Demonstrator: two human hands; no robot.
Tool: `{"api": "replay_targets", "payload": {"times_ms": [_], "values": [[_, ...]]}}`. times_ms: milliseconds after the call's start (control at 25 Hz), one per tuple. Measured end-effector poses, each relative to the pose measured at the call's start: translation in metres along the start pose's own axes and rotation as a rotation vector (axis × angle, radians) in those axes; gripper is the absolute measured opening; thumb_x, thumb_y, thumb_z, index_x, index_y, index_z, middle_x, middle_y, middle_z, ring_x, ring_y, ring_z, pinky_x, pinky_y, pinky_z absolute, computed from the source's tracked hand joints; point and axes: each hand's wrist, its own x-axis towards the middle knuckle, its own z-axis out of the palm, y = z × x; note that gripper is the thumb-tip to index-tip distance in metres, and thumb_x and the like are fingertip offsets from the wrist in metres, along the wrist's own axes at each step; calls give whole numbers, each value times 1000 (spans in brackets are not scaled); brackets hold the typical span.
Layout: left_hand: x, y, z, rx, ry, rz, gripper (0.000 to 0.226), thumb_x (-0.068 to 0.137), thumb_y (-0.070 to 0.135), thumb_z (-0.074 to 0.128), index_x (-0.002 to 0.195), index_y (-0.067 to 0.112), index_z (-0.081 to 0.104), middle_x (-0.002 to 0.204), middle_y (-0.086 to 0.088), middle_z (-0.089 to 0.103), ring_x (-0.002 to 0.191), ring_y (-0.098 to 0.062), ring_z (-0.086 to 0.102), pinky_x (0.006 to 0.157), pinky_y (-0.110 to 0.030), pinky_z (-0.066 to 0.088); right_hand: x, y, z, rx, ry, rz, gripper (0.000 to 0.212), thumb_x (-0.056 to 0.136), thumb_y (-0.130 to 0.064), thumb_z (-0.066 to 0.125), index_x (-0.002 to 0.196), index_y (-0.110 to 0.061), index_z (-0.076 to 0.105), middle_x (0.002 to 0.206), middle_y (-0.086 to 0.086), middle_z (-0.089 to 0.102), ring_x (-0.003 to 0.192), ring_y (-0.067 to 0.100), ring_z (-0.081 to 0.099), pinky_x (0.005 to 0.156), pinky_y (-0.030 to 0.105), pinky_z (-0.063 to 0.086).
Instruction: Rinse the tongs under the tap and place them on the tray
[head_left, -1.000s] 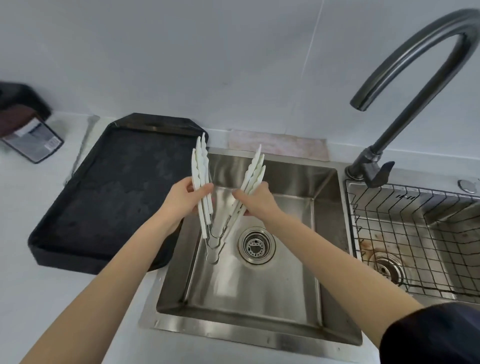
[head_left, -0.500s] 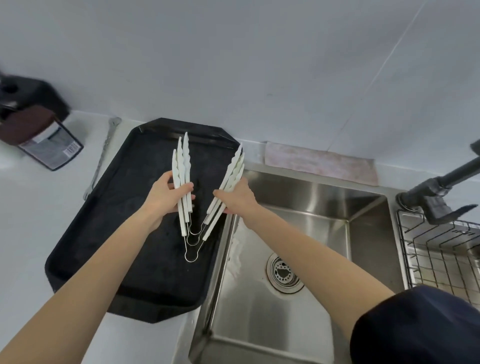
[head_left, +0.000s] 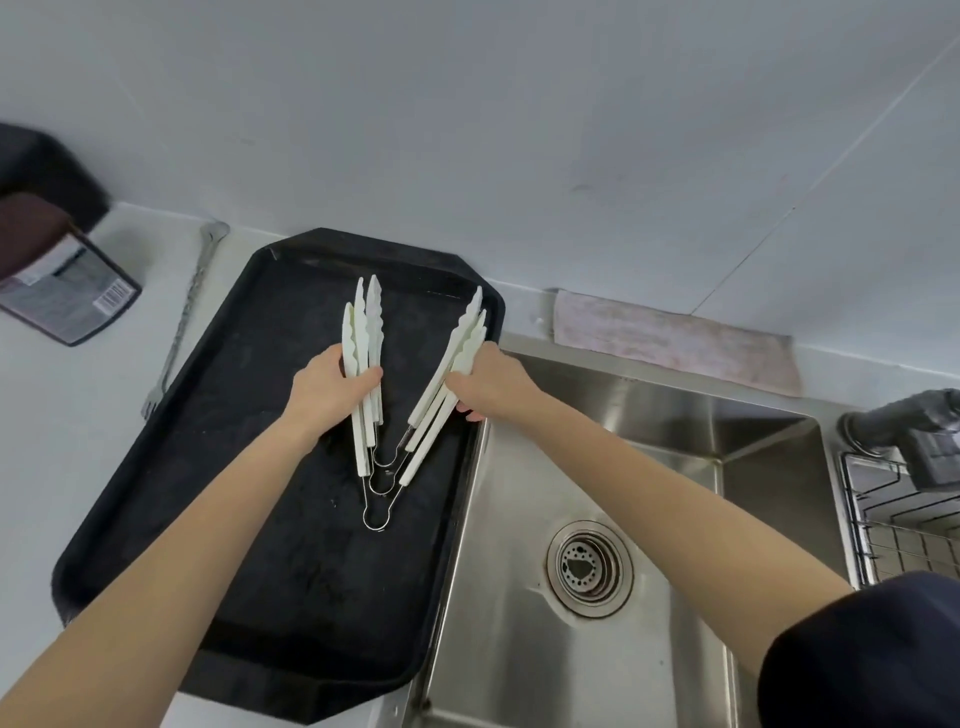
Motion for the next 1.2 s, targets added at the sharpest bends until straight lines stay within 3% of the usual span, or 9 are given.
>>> {"api": "replay_targets", "payload": {"times_ms": [240,320,400,520,640,760,1080,1200], "values": [[3,-9,0,72,42,115,36,88,26,58,116,4,55,102,-14,59,93,-26,56,79,-32,41,-20,4,14,-155,192,-113,59,93,-19,44,141,3,18,132,21,37,109,38,52,76,34,37],[4,-16,2,95,43,113,49,88,28,57,131,7,45,120,-17,54,109,-30,53,92,-38,43,-21,7,17,-164,227,-158,66,93,-18,45,146,1,11,136,21,33,113,37,49,80,35,40],[0,-24,4,186,74,125,70,90,34,53,146,5,23,145,-20,34,133,-36,35,109,-45,31,-23,14,21,-266,299,-241,72,93,-23,47,149,-4,6,145,18,27,126,33,39,98,38,38],[-14,-42,11,471,151,356,83,86,57,30,148,4,15,157,-18,16,144,-35,15,116,-48,13,-26,27,32,-517,352,-419,76,93,-41,43,152,-13,4,160,12,4,147,29,9,117,46,10],[-20,-54,19,612,100,421,86,78,60,6,149,11,3,160,-9,1,147,-29,-2,117,-46,-3,-19,40,41,-685,279,-464,76,93,-54,32,152,-19,-1,161,5,-11,148,23,-12,116,47,-11],[-12,-55,23,627,120,397,83,78,59,1,148,15,-5,160,-5,-5,147,-27,-8,117,-46,-7,-7,45,39,-710,286,-453,74,93,-56,27,152,-21,-1,161,2,-11,148,21,-15,115,45,-14],[0,-44,22,671,106,386,87,75,61,-1,149,14,-2,160,-7,-6,147,-28,-8,117,-46,-7,2,43,30,-711,287,-456,74,93,-56,27,152,-20,-1,161,0,-12,148,21,-14,117,45,-11],[0,-35,18,667,92,329,83,80,59,7,149,14,-4,160,-8,-9,147,-27,-12,116,-46,-9,-4,42,21,-678,294,-463,74,94,-55,30,152,-22,-2,161,1,-11,148,22,-12,117,46,-8]]}}
